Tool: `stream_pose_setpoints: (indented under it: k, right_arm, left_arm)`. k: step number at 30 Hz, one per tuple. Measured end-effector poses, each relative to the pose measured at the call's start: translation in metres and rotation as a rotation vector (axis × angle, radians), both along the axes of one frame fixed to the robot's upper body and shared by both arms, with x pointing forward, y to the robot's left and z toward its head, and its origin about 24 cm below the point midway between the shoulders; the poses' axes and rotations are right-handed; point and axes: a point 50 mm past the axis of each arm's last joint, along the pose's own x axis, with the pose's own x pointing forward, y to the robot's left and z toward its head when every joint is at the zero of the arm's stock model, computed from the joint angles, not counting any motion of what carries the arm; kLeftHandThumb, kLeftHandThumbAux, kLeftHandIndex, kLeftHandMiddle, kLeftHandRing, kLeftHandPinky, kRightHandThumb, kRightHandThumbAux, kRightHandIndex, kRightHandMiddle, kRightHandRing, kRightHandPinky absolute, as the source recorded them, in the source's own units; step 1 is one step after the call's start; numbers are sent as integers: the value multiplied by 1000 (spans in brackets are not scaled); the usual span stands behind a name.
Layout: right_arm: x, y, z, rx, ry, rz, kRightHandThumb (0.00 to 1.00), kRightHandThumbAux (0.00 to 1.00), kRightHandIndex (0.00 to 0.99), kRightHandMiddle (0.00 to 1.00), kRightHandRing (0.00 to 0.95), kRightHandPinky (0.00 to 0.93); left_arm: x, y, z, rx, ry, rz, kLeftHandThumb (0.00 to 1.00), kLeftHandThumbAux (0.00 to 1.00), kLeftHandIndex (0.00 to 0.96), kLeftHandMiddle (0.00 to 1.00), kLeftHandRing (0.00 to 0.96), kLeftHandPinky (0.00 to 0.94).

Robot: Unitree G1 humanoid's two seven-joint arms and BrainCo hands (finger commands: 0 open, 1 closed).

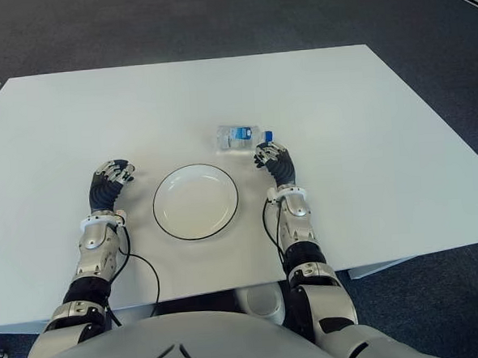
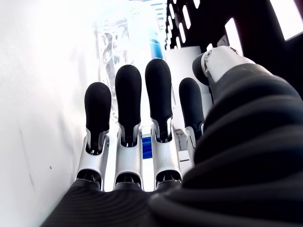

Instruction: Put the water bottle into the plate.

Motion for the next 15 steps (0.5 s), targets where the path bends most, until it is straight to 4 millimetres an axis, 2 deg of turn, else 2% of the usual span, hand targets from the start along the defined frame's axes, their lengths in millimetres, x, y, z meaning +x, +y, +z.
stream_pose_setpoints:
  k: [9,15]
  right_arm:
    - [-11,8,5,-254,-45,-53,706,729,431,567,559,559]
    - [-15,9,7,-499,-113,3,705,731,430,577,579,579]
  left_arm:
    - [-2,1,0,0,-2,4,833,682,405,475,509,484]
    - [-2,1,0,1,-3,4,833,682,409,471,500,478]
